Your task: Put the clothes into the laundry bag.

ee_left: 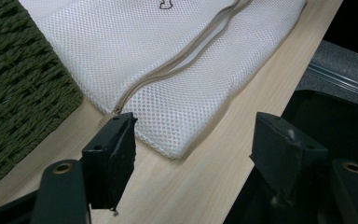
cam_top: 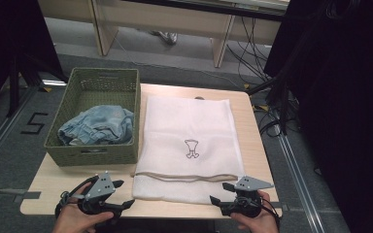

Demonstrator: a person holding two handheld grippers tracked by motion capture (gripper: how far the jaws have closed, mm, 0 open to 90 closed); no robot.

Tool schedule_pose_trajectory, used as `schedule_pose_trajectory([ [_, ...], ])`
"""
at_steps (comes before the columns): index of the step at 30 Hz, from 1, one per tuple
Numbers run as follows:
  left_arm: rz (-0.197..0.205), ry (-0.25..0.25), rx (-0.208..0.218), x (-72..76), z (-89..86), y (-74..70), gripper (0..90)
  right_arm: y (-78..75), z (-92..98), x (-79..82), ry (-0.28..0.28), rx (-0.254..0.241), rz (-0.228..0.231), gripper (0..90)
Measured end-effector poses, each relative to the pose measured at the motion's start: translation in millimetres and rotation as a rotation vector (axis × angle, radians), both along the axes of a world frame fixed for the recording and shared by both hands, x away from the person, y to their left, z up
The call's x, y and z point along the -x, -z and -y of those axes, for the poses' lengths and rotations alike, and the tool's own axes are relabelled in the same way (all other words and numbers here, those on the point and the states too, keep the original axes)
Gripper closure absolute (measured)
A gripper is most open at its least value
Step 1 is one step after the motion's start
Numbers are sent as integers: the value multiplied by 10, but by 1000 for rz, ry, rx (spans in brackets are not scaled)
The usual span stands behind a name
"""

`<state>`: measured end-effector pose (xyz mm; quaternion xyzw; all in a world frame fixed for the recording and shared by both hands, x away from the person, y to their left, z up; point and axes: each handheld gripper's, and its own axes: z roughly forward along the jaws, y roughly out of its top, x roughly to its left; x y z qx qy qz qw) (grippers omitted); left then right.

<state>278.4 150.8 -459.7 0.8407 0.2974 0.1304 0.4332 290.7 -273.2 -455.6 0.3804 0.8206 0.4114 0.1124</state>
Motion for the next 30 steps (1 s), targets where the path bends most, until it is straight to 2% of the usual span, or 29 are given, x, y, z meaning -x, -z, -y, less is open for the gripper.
schedule_pose_trajectory([
  [1,4,-3,-11,-7,-4,-3,294,-6,11,-4,-8,19,19,315],
  [3,8,-1,-21,-14,-9,-7,281,-2,10,-4,-17,14,20,325],
  [4,21,16,-32,-26,-20,-10,281,-2,10,-4,-17,14,20,325],
  [6,-1,-2,-24,-17,-12,-1,279,-4,16,-5,-12,22,22,329],
  [9,2,7,-25,-25,-14,1,279,-5,18,-6,-13,22,25,333],
  [10,0,6,-22,-24,-12,1,279,9,6,-11,-20,6,12,333],
  [11,4,3,-24,-28,-11,1,278,1,16,-9,-15,22,25,333],
  [16,2,2,-27,-29,-14,2,278,-1,8,-4,-3,20,14,334],
  [17,5,2,-33,-28,-16,0,278,-1,15,-19,-19,31,32,335],
  [19,16,11,-46,-32,-28,-9,277,-3,8,-21,-10,34,29,336],
  [20,1,-8,-39,-26,-22,-6,277,-10,11,-24,-5,50,43,341],
  [22,-3,0,-28,-32,-19,0,277,-8,0,-36,-11,60,47,361],
  [24,-8,3,-39,-34,-24,-5,277,-12,-3,-65,-16,81,64,410],
  [26,17,12,-62,-52,-33,-7,277,-12,-24,-125,-44,132,103,457],
  [27,1,-5,-55,-46,-28,-2,277,-15,-49,-141,-30,136,85,478],
  [28,-4,-8,-36,-49,-24,9,277,-14,-59,-194,-50,152,101,490],
  [30,-4,-11,-38,-53,-27,10,278,2,-85,-284,-68,208,132,511],
])
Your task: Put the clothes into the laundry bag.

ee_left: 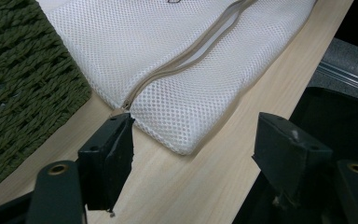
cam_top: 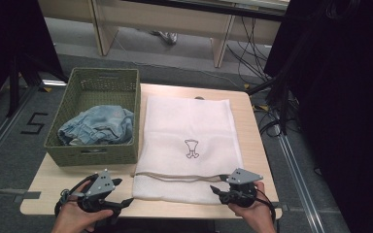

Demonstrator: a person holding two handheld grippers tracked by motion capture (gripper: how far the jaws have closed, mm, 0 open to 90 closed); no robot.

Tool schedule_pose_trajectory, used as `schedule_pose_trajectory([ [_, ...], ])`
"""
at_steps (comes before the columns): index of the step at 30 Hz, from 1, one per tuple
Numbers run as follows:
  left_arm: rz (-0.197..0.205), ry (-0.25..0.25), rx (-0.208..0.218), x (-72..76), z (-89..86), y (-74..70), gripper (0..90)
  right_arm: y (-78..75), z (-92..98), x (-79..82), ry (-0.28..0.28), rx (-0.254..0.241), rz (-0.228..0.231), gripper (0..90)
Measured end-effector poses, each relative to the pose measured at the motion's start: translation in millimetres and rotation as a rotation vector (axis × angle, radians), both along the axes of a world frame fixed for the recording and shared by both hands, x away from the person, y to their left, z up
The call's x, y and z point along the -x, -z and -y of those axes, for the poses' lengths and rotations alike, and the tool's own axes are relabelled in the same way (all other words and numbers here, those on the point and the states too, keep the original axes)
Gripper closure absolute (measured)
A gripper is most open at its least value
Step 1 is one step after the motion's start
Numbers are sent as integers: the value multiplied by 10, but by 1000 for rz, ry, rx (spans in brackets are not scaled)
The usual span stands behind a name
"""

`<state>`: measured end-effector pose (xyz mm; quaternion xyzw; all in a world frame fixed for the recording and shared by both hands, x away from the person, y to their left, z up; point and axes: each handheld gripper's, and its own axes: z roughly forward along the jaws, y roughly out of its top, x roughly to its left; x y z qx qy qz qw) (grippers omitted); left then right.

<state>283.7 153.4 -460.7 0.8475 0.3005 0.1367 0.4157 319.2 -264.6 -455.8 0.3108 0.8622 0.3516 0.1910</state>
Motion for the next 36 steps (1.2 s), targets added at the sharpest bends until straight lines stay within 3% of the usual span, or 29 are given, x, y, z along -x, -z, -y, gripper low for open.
schedule_pose_trajectory([
  [4,-3,-2,-1,3,2,3,277,23,-43,-143,-14,30,17,546],
  [9,7,9,-34,-8,-14,-10,276,83,-217,-316,-59,65,-9,580],
  [12,8,5,-30,-11,-16,-11,273,148,-362,-396,-99,97,-25,596],
  [15,6,6,-21,-18,-16,-5,273,217,-509,-467,-146,129,-14,608],
  [18,5,6,-19,-17,-15,-6,273,267,-601,-536,-154,152,-30,608],
  [19,5,4,-17,-18,-13,-6,273,290,-627,-581,-168,171,-13,608],
  [21,3,6,-16,-19,-15,-7,273,311,-669,-597,-157,166,-41,609],
  [22,1,1,-10,-17,-14,-4,273,323,-675,-637,-189,176,-17,608],
  [24,2,-4,-14,-16,-14,-6,273,351,-713,-631,-163,173,-83,595],
  [25,1,-3,-14,-17,-15,-6,273,366,-720,-653,-194,185,-63,595],
  [26,1,-3,-14,-18,-17,-7,273,379,-735,-641,-167,187,-74,596],
  [29,2,3,-14,-23,-19,-8,272,370,-740,-693,-179,190,-66,611],
  [30,4,0,-16,-24,-19,-7,272,365,-739,-702,-157,188,-76,628],
  [32,5,6,-10,-29,-20,-7,272,358,-717,-755,-169,197,-27,660],
  [33,3,1,-8,-28,-19,-5,272,342,-711,-761,-150,176,-42,666],
  [36,7,3,-15,-32,-32,-8,272,363,-719,-768,-149,190,-55,666],
])
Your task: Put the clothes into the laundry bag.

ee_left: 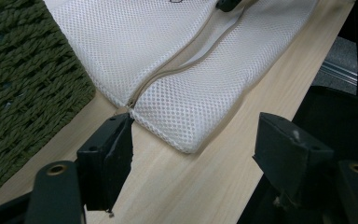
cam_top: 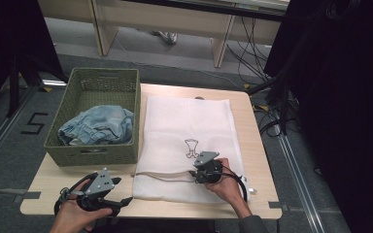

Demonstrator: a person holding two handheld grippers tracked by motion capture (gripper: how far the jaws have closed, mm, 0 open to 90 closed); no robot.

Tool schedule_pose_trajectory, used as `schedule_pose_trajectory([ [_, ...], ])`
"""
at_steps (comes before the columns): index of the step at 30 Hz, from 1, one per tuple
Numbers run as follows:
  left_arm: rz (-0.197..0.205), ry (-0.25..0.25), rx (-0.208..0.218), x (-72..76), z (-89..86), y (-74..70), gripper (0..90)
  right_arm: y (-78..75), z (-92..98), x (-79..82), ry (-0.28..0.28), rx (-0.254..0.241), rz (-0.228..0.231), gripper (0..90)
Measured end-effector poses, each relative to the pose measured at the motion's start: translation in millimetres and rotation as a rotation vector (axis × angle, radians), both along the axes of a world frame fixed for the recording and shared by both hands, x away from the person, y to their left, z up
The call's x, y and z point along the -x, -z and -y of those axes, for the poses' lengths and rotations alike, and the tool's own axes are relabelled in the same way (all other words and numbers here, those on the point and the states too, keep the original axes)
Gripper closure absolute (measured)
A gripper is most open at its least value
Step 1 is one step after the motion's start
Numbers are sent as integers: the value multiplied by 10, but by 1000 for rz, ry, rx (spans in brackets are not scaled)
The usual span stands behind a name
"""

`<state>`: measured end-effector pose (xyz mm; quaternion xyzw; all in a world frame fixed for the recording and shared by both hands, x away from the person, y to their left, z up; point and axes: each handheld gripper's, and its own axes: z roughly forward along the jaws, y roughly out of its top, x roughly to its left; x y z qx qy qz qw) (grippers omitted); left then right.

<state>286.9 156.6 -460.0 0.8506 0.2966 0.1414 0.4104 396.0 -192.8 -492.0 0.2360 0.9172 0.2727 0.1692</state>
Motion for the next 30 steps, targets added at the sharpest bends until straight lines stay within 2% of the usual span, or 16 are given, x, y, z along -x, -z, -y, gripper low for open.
schedule_pose_trajectory([
  [1,-6,-7,8,0,5,6,272,17,-8,-5,-10,5,-11,666],
  [2,-8,-6,6,-2,2,5,272,29,-7,-14,-27,21,1,666],
  [3,-8,-5,5,-2,1,5,272,31,-18,3,-14,27,-27,666],
  [4,-8,-5,5,-1,0,5,272,46,-16,-27,-41,19,10,664],
  [5,-9,-9,-2,2,-1,2,272,47,-23,-13,-1,11,-12,664],
  [6,-13,-4,3,4,2,3,272,44,-20,-27,1,16,-8,665],
  [10,-10,0,5,-1,6,5,271,68,-34,-68,15,-14,-8,745],
  [12,-9,0,4,-3,2,5,271,64,-43,-80,-6,-2,0,813],
  [14,-7,-5,-7,-3,-6,-2,271,36,-45,-82,9,-19,-9,834],
  [15,-5,1,1,-6,-8,-1,271,21,-30,-103,-15,-26,19,840],
  [16,-7,-2,4,-7,-8,2,271,-13,-27,-87,16,-44,11,846],
  [17,-7,-5,3,-6,-11,1,271,-46,-13,-107,-2,-55,35,850],
  [18,-7,-4,6,-6,-14,0,271,-88,-11,-90,21,-69,36,853],
  [19,-7,-5,7,-8,-16,0,271,-127,2,-103,7,-73,55,853],
  [21,-3,-7,-6,-20,-28,-2,271,-206,16,-95,27,-101,50,854],
  [30,-6,-35,-2,-77,-89,-35,271,-516,43,-184,18,-137,95,861],
])
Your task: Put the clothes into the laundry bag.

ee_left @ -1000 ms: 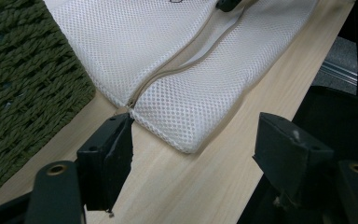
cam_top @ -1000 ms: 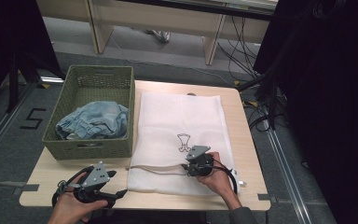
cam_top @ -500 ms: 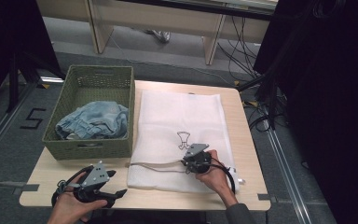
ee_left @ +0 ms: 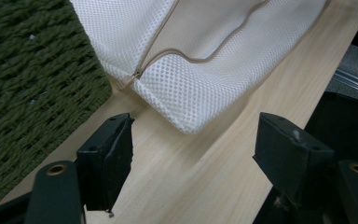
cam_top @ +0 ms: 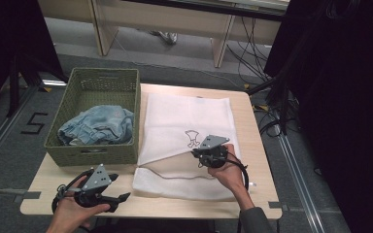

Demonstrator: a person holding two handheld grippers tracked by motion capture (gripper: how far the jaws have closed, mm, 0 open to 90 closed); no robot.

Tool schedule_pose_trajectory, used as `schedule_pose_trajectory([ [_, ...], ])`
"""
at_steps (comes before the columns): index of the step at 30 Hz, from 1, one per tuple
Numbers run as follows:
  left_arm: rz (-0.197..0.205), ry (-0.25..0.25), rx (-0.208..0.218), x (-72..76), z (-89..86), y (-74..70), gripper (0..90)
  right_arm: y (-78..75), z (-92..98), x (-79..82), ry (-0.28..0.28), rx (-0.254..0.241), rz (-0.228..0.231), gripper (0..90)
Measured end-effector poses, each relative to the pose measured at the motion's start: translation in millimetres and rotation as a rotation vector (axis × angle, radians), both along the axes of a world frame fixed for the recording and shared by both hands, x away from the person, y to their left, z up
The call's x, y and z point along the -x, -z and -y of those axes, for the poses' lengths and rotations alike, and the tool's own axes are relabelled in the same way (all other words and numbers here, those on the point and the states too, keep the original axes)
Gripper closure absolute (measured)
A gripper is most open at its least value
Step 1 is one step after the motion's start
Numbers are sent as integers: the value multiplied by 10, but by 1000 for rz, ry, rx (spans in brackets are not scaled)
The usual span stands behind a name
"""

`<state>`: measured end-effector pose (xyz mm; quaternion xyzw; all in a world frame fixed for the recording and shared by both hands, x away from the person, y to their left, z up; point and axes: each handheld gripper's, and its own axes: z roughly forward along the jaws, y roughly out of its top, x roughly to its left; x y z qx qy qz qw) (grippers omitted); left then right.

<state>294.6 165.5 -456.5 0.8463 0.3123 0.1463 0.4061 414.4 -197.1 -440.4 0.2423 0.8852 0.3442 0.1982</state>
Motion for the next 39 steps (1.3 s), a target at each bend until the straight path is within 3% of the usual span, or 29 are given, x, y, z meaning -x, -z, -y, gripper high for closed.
schedule_pose_trajectory([
  [4,-2,-27,30,-38,-50,5,273,-100,-11,-64,1,-33,26,861],
  [8,-8,-29,3,-57,-87,2,273,-245,-8,-111,9,-65,50,861],
  [10,-1,-40,19,-52,-71,7,273,-305,-1,-117,8,-71,62,861],
  [11,-7,-32,-2,-49,-80,-13,273,-338,2,-122,9,-83,65,861],
  [12,3,-41,16,-42,-69,-16,273,-363,13,-129,12,-88,75,861],
  [16,33,-31,10,-84,-102,-107,271,-437,28,-128,9,-99,85,861],
  [21,64,-56,-10,-183,-177,-242,269,-451,3,-100,4,-89,90,862],
  [22,54,-79,7,-210,-193,-278,266,-447,4,-101,7,-88,87,862],
  [24,72,-75,-10,-288,-244,-370,259,-442,4,-100,8,-84,86,861],
  [26,70,-91,6,-360,-289,-434,254,-447,6,-100,8,-87,85,862],
  [27,80,-104,-8,-402,-322,-483,254,-449,7,-95,9,-89,83,861],
  [32,90,-168,14,-644,-508,-672,248,-446,11,-96,2,-87,83,862],
  [33,86,-184,20,-684,-533,-697,247,-444,8,-93,-2,-86,83,861],
  [36,51,-237,-16,-899,-666,-771,237,-443,7,-99,-5,-84,87,862],
  [39,13,-250,-55,-1072,-737,-772,224,-449,18,-97,3,-93,79,861],
])
